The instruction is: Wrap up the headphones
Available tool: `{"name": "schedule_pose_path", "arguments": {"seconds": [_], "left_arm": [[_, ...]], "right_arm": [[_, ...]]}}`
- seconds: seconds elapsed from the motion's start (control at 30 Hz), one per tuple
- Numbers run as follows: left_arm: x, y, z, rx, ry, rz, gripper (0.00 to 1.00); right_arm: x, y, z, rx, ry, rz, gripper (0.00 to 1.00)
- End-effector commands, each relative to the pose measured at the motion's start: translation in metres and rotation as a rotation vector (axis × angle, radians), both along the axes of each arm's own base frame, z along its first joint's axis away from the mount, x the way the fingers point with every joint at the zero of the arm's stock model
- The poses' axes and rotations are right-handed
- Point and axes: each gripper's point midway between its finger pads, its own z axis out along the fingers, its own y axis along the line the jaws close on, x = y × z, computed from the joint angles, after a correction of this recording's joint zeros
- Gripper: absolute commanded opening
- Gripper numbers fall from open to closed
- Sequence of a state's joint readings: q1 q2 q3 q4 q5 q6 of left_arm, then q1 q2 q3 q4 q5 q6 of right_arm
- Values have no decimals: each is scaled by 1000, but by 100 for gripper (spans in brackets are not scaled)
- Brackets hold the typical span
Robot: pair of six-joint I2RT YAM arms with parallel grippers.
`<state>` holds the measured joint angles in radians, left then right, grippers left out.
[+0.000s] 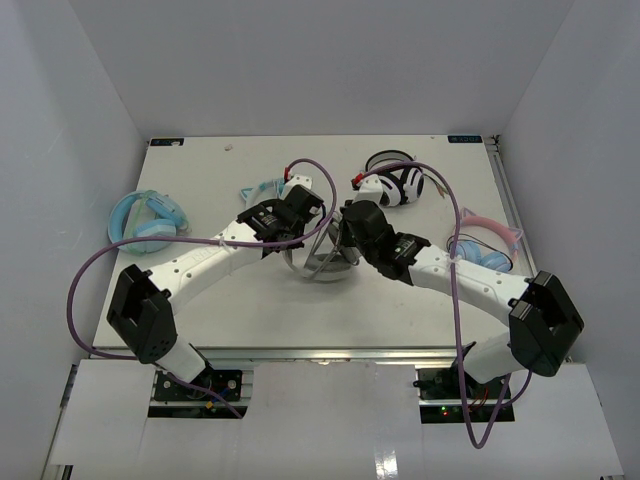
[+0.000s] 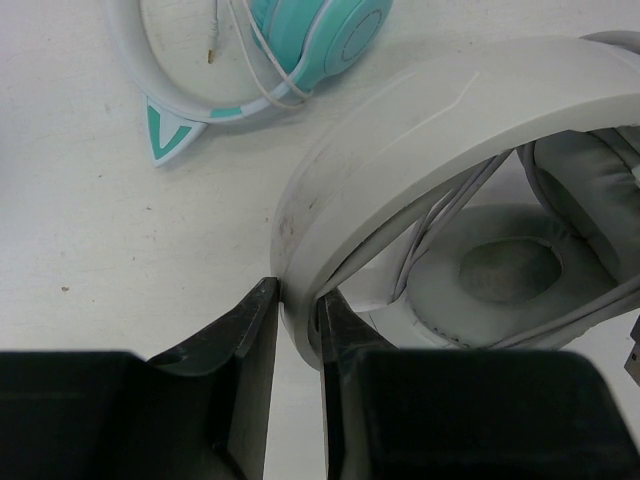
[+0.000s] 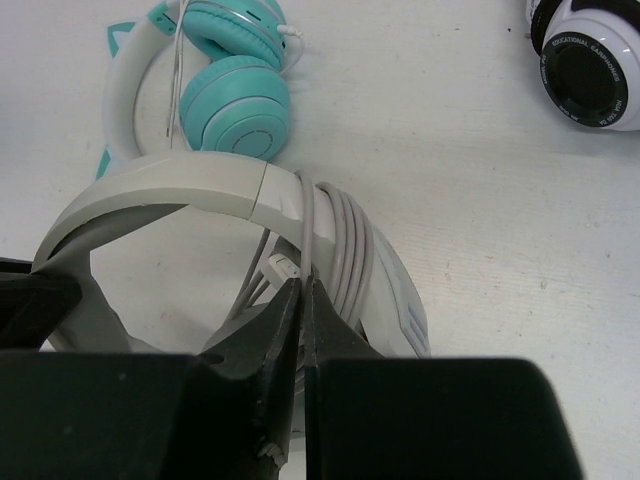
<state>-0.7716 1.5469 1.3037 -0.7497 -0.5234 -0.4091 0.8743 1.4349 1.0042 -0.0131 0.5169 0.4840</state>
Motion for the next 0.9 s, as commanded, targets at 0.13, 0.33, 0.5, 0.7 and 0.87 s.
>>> {"name": "schedule_pose_path", "arguments": {"seconds": [0.13, 0.33, 0.5, 0.7, 0.87], "left_arm": [[20, -41, 3, -191, -14, -76, 0], [23, -62, -14, -272, 51, -137, 0], [25, -64, -35, -287, 102, -141, 0], [30, -64, -50, -325, 131, -154, 0], [35, -56, -60, -335, 141, -132, 0]], "right_arm": [[-5, -22, -19, -64, -5, -87, 8], [-1, -30, -28, -91, -8, -142, 8], [3, -32, -40, -109, -11, -167, 8], [6, -33, -53, -127, 5, -194, 8], [6, -35, -62, -136, 18, -211, 8]]}}
